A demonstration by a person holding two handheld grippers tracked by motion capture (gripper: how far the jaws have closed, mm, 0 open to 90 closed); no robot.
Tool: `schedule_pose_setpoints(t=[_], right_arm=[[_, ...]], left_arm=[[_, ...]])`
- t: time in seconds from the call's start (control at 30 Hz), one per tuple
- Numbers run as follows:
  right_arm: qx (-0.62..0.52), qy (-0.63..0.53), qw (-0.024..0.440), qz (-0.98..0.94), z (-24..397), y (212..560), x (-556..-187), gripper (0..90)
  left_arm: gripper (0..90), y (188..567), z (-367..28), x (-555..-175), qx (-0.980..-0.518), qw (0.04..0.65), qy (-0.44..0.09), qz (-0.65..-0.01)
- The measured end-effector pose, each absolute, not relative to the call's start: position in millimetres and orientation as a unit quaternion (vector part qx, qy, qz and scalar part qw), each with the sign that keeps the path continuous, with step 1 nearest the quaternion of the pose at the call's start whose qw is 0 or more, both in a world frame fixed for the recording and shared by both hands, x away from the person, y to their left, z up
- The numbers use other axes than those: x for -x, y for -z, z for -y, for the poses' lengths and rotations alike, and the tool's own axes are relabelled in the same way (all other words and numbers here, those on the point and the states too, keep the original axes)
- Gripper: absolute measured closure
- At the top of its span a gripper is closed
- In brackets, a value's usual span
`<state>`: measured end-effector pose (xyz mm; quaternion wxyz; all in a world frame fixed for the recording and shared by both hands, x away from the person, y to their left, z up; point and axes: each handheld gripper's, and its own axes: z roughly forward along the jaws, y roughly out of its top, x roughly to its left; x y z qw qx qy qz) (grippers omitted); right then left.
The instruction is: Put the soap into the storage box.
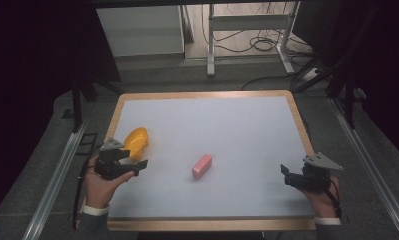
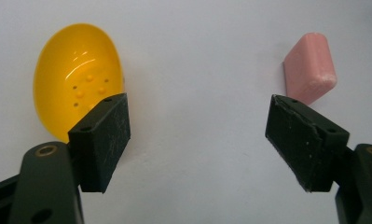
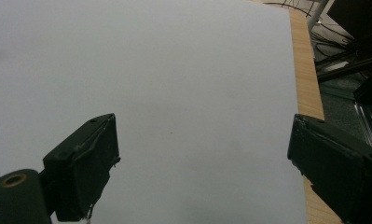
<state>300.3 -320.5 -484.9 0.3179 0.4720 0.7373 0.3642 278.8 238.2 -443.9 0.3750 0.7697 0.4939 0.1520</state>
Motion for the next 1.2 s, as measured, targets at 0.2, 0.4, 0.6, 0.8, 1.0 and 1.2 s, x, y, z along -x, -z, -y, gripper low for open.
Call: schedule_pose_setpoints(t=[0.2, 0.4, 0.6, 0.8, 1.0, 1.2], right_arm=[[-0.473, -0.361, 0.316, -0.739, 321, 485, -301, 8.6], [-0.474, -0.360, 0.316, -0.739, 322, 486, -301, 8.6], [-0.472, -0.358, 0.317, -0.740, 321, 486, -300, 8.6], [-0.472, -0.355, 0.317, -0.742, 321, 488, -301, 8.6], [-0.472, -0.355, 0.318, -0.742, 321, 488, -301, 8.6], [-0.471, -0.351, 0.317, -0.745, 321, 489, -301, 8.6]], left_arm=[[20.9, 434, -226, -281, -0.778, 0.378, -0.144, -0.481], [21.1, 433, -218, -286, -0.786, 0.373, -0.141, -0.473], [21.2, 434, -211, -291, -0.790, 0.370, -0.132, -0.471], [21.3, 430, -201, -298, -0.799, 0.360, -0.132, -0.462], [21.7, 428, -189, -303, -0.810, 0.349, -0.138, -0.449], [21.9, 428, -181, -308, -0.816, 0.345, -0.132, -0.446]])
